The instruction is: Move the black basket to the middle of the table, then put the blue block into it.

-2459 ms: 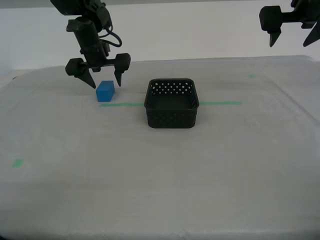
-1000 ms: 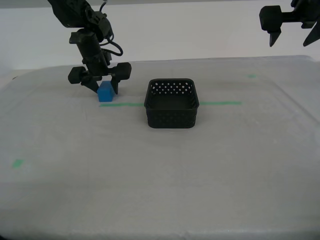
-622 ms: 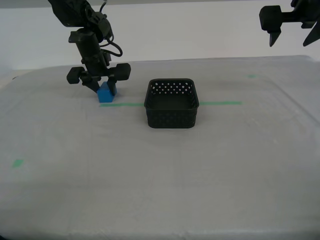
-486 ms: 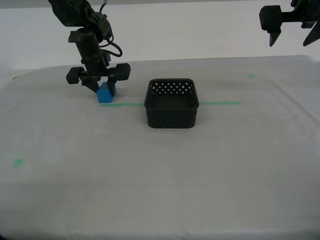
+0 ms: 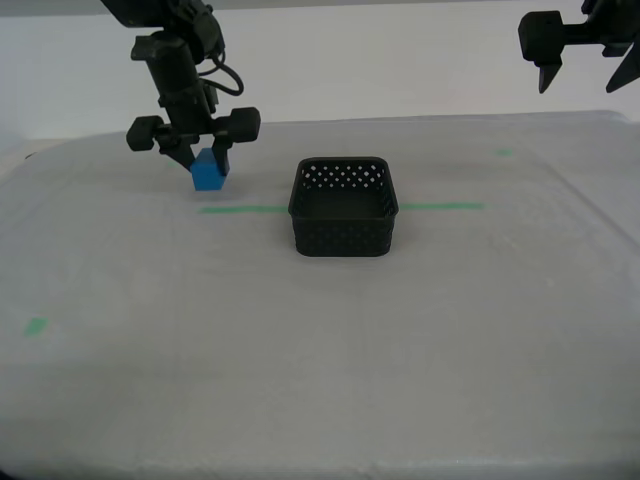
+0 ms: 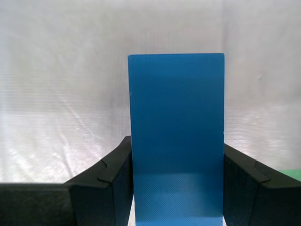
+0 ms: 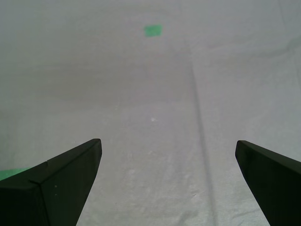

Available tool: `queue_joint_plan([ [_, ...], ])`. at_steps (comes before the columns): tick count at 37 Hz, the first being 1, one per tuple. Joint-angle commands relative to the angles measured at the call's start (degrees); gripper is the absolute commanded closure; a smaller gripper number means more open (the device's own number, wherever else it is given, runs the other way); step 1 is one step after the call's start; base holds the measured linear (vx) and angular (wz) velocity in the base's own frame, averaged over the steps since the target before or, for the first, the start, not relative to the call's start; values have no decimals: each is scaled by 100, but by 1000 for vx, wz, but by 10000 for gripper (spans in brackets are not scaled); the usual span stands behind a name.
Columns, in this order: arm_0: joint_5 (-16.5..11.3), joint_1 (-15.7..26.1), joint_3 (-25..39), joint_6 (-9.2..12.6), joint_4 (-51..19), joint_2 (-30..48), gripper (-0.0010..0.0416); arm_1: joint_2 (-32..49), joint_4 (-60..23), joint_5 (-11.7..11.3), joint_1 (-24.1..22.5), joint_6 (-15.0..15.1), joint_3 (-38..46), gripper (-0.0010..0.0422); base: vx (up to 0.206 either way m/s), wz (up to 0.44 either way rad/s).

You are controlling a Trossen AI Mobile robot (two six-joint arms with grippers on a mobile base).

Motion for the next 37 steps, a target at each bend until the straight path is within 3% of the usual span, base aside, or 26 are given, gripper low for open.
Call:
queue_joint_plan([
  [1, -2, 4, 2, -4, 4, 0, 7, -184, -103, -179, -92, -138, 7, 413, 0, 0],
  [5, -2, 4, 2, -4, 4, 0, 7, -391, -214, -339, -223, -323, 7, 413, 0, 0],
  [23, -2, 4, 2, -4, 4, 0, 7, -708, -280, -374, -1233, -1316, 7, 412, 0, 0],
  [32, -2, 4, 2, -4, 4, 0, 7, -708, -208, -649, -1897, -1856, 7, 412, 0, 0],
  [37, -2, 4, 2, -4, 4, 0, 7, -708, -94, -728, -2214, -1980, 7, 412, 0, 0],
])
